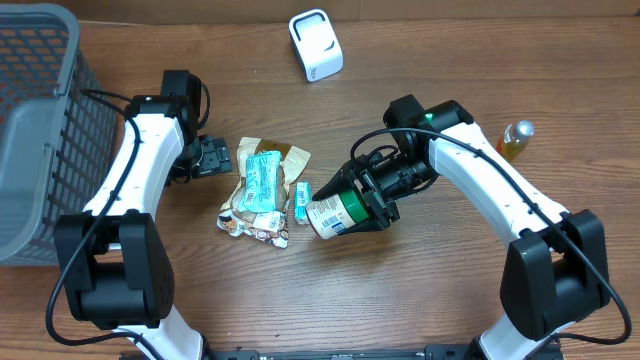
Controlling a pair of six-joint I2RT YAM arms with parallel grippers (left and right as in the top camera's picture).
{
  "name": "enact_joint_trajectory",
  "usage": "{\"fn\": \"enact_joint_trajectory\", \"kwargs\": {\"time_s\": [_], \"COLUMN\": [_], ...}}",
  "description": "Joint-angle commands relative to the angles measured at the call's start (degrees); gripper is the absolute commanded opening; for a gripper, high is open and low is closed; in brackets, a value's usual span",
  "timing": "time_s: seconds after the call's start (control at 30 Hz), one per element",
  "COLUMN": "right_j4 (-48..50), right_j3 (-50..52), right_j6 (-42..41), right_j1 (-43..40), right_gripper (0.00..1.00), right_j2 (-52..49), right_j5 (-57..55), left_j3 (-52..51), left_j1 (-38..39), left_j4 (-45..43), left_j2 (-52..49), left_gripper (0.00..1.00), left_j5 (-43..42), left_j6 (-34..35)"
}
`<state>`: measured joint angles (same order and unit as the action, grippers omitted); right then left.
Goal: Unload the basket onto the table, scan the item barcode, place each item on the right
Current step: 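Carry the jar to the white scanner and hold it there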
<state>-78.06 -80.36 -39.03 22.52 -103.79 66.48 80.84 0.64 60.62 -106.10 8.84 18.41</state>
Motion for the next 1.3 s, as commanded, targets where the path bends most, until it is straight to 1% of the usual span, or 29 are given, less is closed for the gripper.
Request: {"fn": "enact_joint_trajectory", "kwargs": {"time_s": [0.0, 0.1, 0.27, 0.4, 0.47, 0.53, 0.63, 0.7, 0.83, 1.03, 1.1, 1.23, 1.27], "right_j4": [-0.02, 3.17, 11.56, 17.29, 20.13, 24.72, 32.46, 40.06, 51.23, 67.41, 71.91, 81.05, 81.15], "right_j3": [-1.16, -1.14, -1.14, -1.14, -1.14, -1.14, -1.14, -1.14, -1.14, -1.14, -1.14, -1.36, -2.27], "right_j6": [0.00, 0.00, 0.00, 0.00, 0.00, 0.02, 0.02, 0.46, 1.97, 2.01, 4.31, 10.86, 10.88], "right_j1": [-0.11, -0.11, -0.11, -0.11, -0.11, -0.11, -0.11, -0.11, -0.11, 0.04, 0.46, 1.66, 1.64], "right_gripper": [0.46, 0.45, 0.46, 0.46, 0.45, 0.45, 0.28, 0.23, 0.18, 0.17, 0.16, 0.10, 0.10], "right_j2": [0.15, 0.15, 0.15, 0.15, 0.15, 0.15, 0.15, 0.15, 0.15, 0.15, 0.15, 0.15, 0.15], "right_j5": [3.04, -0.46, -21.77, -41.22, -46.93, -49.20, -50.38, -50.38, -49.62, -49.33, -49.29, -49.31, -49.33], "left_j3": [0.85, 0.85, 0.85, 0.85, 0.85, 0.85, 0.85, 0.85, 0.85, 0.85, 0.85, 0.85, 0.85], "left_j1": [-0.31, -0.31, -0.31, -0.31, -0.31, -0.28, -0.31, -0.31, -0.31, -0.31, -0.31, -0.31, -0.31], "left_j4": [-0.04, -0.04, -0.04, -0.04, -0.04, -0.02, -0.02, -0.02, -0.04, -0.04, -0.02, -0.04, -0.04], "left_j2": [0.46, 0.46, 0.46, 0.46, 0.46, 0.46, 0.46, 0.46, 0.46, 0.46, 0.46, 0.46, 0.46], "left_gripper": [1.00, 1.00, 1.00, 1.00, 1.00, 0.99, 1.00, 1.00, 0.99, 1.00, 1.00, 1.00, 1.00], "left_j5": [0.28, 0.28, 0.28, 0.28, 0.28, 0.28, 0.28, 0.28, 0.28, 0.28, 0.28, 0.28, 0.28], "left_j6": [-0.42, -0.42, -0.42, -0.42, -0.42, -0.42, -0.42, -0.42, -0.42, -0.42, -0.42, -0.42, -0.42]}}
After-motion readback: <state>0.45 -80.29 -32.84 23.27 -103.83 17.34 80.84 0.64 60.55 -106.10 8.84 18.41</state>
